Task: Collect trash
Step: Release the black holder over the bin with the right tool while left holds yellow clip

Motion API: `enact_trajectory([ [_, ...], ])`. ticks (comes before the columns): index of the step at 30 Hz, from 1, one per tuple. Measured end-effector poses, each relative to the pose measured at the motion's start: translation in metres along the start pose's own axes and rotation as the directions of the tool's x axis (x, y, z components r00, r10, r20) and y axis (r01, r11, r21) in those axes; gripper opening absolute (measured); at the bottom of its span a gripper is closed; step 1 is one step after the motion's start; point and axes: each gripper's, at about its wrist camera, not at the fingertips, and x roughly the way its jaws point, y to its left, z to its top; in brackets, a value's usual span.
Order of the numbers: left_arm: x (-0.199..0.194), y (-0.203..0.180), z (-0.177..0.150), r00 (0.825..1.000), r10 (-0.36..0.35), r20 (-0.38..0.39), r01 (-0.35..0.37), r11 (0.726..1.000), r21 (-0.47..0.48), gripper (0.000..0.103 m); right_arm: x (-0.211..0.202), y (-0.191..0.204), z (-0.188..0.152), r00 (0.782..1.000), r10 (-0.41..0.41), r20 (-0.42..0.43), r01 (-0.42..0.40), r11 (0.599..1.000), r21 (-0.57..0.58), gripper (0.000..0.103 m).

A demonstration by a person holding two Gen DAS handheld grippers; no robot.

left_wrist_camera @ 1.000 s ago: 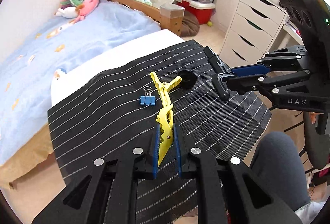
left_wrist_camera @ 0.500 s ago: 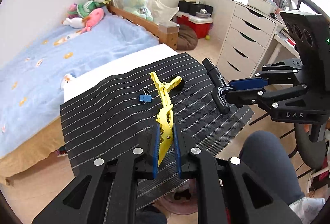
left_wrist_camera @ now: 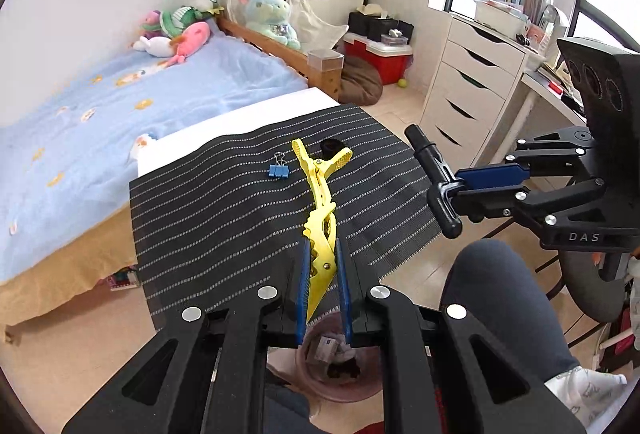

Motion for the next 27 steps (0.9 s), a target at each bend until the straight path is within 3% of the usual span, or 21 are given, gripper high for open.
enact_trajectory([
  [18, -0.029, -0.008, -0.035, 1.000, -0.001, 0.002, 0.001, 0.999, -0.034, 0.013, 0.006, 0.030, -0.043, 0.995, 0.073, -0.069, -0.072, 0.997, 0.005, 0.020],
  [27, -0.033, -0.006, -0.035, 1.000, -0.001, 0.008, 0.001, 0.999, -0.040, 0.013, 0.011, 0.036, -0.045, 0.991, 0.113, -0.074, -0.113, 0.994, 0.006, 0.021],
])
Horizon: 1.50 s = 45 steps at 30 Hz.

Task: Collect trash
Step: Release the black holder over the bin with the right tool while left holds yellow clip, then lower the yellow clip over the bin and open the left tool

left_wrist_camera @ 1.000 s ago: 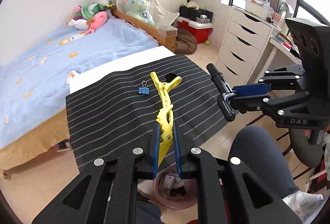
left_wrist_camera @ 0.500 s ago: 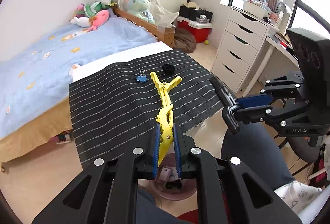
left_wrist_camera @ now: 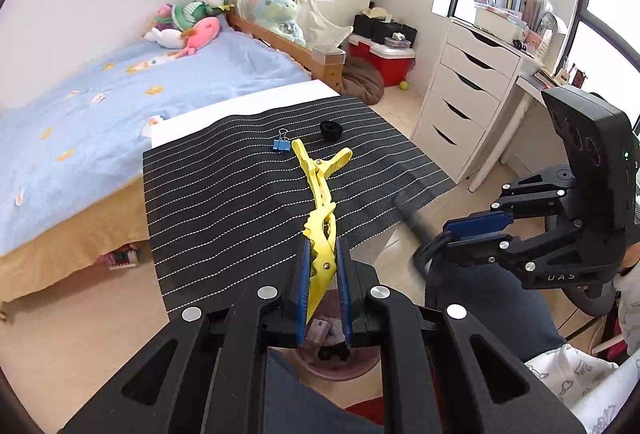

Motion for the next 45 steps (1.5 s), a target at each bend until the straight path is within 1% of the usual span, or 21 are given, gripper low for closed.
enact_trajectory([
  [2, 0.000, 0.000, 0.000, 1.000, 0.000, -0.001, 0.000, 1.000, 0.002, 0.013, 0.001, 0.000, 0.000, 1.000, -0.011, 0.000, 0.011, 1.000, 0.000, 0.046],
  [3, 0.000, 0.000, 0.000, 1.000, 0.000, 0.000, 0.000, 1.000, 0.001, 0.013, 0.001, -0.001, 0.000, 1.000, -0.015, 0.007, 0.015, 1.000, 0.006, 0.069],
  [4, 0.000, 0.000, 0.000, 1.000, -0.001, -0.002, 0.001, 1.000, 0.001, 0.013, 0.000, -0.003, 0.000, 1.000, -0.015, 0.015, 0.014, 1.000, 0.014, 0.078],
  [5, 0.000, 0.001, 0.000, 1.000, -0.002, -0.003, 0.002, 1.000, 0.001, 0.013, -0.001, -0.004, 0.000, 1.000, -0.017, 0.024, 0.016, 1.000, 0.024, 0.080],
  [7, 0.000, 0.001, 0.000, 1.000, -0.003, -0.006, 0.003, 1.000, 0.001, 0.013, -0.002, -0.007, 0.000, 0.999, -0.035, 0.029, 0.034, 0.999, 0.037, 0.090],
  [13, 0.004, -0.003, 0.000, 1.000, -0.019, -0.022, 0.020, 1.000, 0.013, 0.013, -0.008, -0.016, 0.001, 0.998, -0.050, 0.045, 0.046, 0.996, 0.075, 0.096],
  [18, 0.006, -0.005, -0.001, 0.999, -0.029, -0.034, 0.030, 0.999, 0.022, 0.013, -0.011, -0.019, 0.000, 0.997, -0.063, 0.046, 0.058, 0.994, 0.093, 0.098],
  [31, 0.009, -0.016, -0.003, 0.997, -0.054, -0.053, 0.057, 0.996, 0.062, 0.013, -0.029, -0.025, -0.002, 0.991, -0.101, 0.084, 0.090, 0.989, 0.121, 0.099],
  [37, 0.013, -0.024, -0.004, 0.995, -0.065, -0.075, 0.072, 0.993, 0.090, 0.013, -0.034, -0.032, -0.005, 0.989, -0.122, 0.084, 0.109, 0.984, 0.140, 0.099],
  [45, 0.019, -0.033, -0.007, 0.991, -0.082, -0.107, 0.095, 0.989, 0.117, 0.013, -0.046, -0.041, -0.009, 0.982, -0.148, 0.116, 0.126, 0.977, 0.174, 0.099],
])
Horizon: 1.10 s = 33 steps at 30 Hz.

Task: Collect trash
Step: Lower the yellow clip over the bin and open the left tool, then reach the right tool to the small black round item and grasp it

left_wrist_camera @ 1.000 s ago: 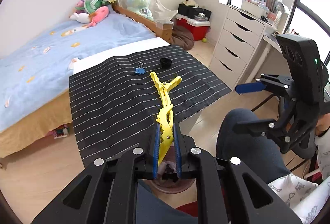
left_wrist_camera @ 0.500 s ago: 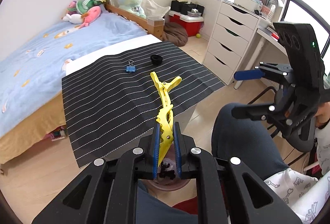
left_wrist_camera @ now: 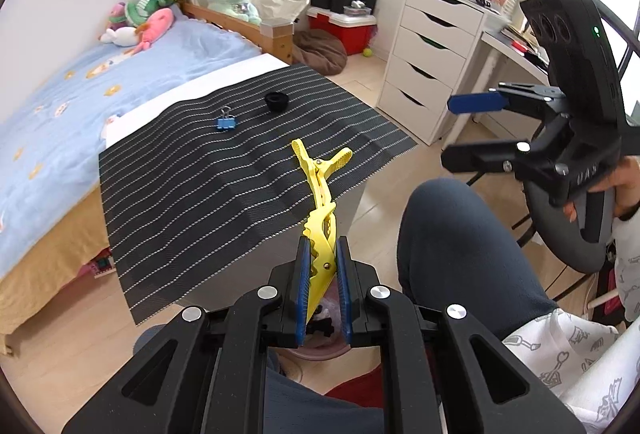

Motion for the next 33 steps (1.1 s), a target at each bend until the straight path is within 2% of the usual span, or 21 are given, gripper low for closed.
enact_trajectory([
  [5, 0.003, -0.005, 0.001, 1.000, -0.015, -0.009, 0.015, 1.000, 0.017, 0.014, 0.000, -0.008, -0.003, 1.000, -0.002, -0.001, 0.002, 1.000, 0.028, 0.099],
  [7, 0.005, -0.006, 0.001, 1.000, -0.019, -0.008, 0.019, 1.000, 0.020, 0.021, -0.001, -0.009, -0.004, 1.000, 0.001, -0.001, -0.001, 0.999, 0.034, 0.099],
  [8, 0.006, -0.005, 0.000, 1.000, -0.017, -0.008, 0.017, 1.000, 0.018, 0.034, -0.001, -0.010, -0.004, 1.000, 0.000, -0.001, 0.000, 0.999, 0.035, 0.099],
  [9, 0.008, -0.004, 0.000, 1.000, -0.014, -0.001, 0.014, 1.000, 0.013, 0.060, -0.001, -0.011, -0.004, 1.000, 0.000, -0.001, 0.001, 0.999, 0.037, 0.099],
  [12, 0.008, -0.001, -0.001, 0.999, -0.006, 0.032, 0.007, 1.000, -0.013, 0.090, 0.000, -0.011, -0.005, 1.000, -0.004, -0.004, 0.004, 0.999, 0.037, 0.099],
  [16, 0.008, 0.005, -0.001, 0.998, 0.045, 0.053, -0.043, 0.998, -0.040, 0.095, 0.002, -0.011, -0.005, 1.000, -0.003, -0.006, 0.004, 0.999, 0.035, 0.100],
  [21, 0.008, 0.016, -0.002, 0.995, 0.082, 0.051, -0.078, 0.994, -0.076, 0.095, 0.005, -0.009, -0.005, 1.000, 0.000, -0.009, 0.000, 1.000, 0.027, 0.100],
  [33, 0.008, 0.030, -0.003, 0.996, 0.072, 0.061, -0.062, 0.987, -0.145, 0.095, 0.012, -0.007, -0.003, 1.000, -0.006, -0.023, 0.006, 1.000, 0.025, 0.100],
])
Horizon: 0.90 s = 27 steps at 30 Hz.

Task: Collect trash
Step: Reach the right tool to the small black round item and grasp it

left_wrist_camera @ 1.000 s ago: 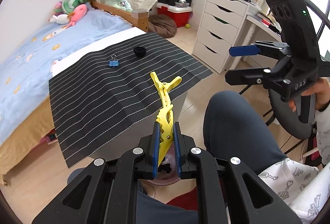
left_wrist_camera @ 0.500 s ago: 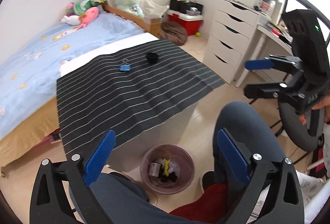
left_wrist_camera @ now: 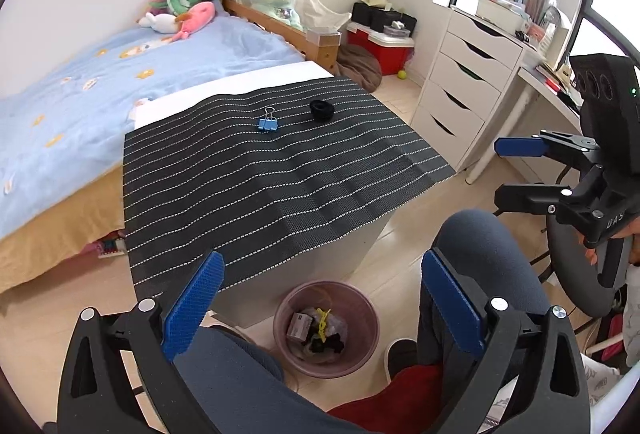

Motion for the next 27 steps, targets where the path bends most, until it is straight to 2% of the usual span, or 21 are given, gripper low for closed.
enact_trajectory([
  [11, 0.005, 0.013, 0.016, 0.999, 0.018, 0.028, -0.018, 1.000, -0.013, 0.095, 0.008, -0.009, 0.023, 1.000, -0.016, 0.000, 0.016, 1.000, -0.008, 0.100],
  [19, 0.011, 0.028, 0.041, 0.998, 0.036, 0.057, -0.035, 0.999, -0.016, 0.095, 0.027, -0.019, 0.065, 0.998, -0.060, -0.017, 0.059, 0.997, -0.056, 0.100],
  [27, 0.017, 0.039, 0.055, 0.997, 0.039, 0.065, -0.037, 0.999, -0.030, 0.095, 0.059, -0.032, 0.107, 0.996, -0.071, -0.060, 0.065, 0.993, -0.098, 0.100],
])
